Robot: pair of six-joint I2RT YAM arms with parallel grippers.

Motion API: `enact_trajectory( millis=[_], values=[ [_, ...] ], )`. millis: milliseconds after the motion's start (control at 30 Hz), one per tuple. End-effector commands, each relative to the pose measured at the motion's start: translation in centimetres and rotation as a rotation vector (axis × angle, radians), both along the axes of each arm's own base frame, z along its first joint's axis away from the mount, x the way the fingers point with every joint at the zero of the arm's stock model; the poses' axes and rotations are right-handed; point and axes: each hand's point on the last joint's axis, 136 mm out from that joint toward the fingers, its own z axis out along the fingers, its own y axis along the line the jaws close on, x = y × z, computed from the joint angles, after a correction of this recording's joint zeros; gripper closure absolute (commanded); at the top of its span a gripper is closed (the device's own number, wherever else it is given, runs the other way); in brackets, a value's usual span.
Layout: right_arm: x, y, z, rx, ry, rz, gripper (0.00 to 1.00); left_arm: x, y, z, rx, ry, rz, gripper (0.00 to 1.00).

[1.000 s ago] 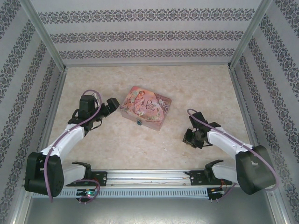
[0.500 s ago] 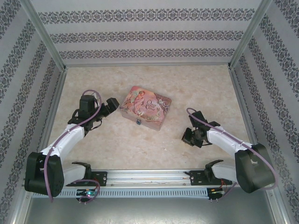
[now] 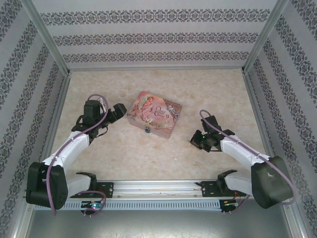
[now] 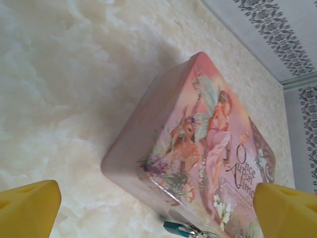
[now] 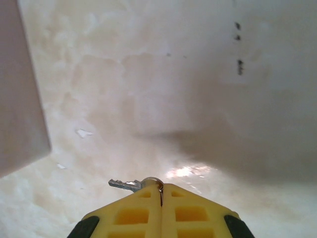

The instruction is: Unlock the padlock with the key

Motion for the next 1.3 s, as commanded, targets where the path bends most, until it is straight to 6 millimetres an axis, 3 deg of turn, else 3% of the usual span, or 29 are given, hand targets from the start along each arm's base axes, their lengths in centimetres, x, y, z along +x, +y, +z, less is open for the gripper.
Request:
enact_trajectory(
  millis=[0, 433, 900, 1067, 1167, 1267],
  values=[
    [2.0, 1.1, 2.4, 0.067, -0.101, -0.012, 1.00, 0.6, -0.7, 3.4, -0.005, -0.103, -0.060, 0.00],
    [6.6, 2.9, 12.5, 0.028, -0.575, 0.021, 1.00, 1.2, -4.2, 7.9, -0.125, -0.186, -0.202, 0.05],
    [8.8, 7.0, 20.4, -0.048, -0.961, 0.094, 1.00, 1.3, -11.1, 11.0, -0.231, -0.246, -0.404, 0.33],
    [8.9, 8.2, 22.8, -0.176, -1.116, 0.158, 1.00, 1.7, -12.7, 11.8, -0.316, -0.183, -0.383, 0.33],
    [8.9, 9.0, 23.9, -0.285, -1.191, 0.226, 1.00, 2.1, -12.5, 10.3, -0.378, 0.003, -0.265, 0.32],
    [8.8, 10.0, 24.9, -0.396, -1.275, 0.304, 1.00, 2.0, -13.0, 10.2, -0.453, 0.088, -0.226, 0.32]
  ],
)
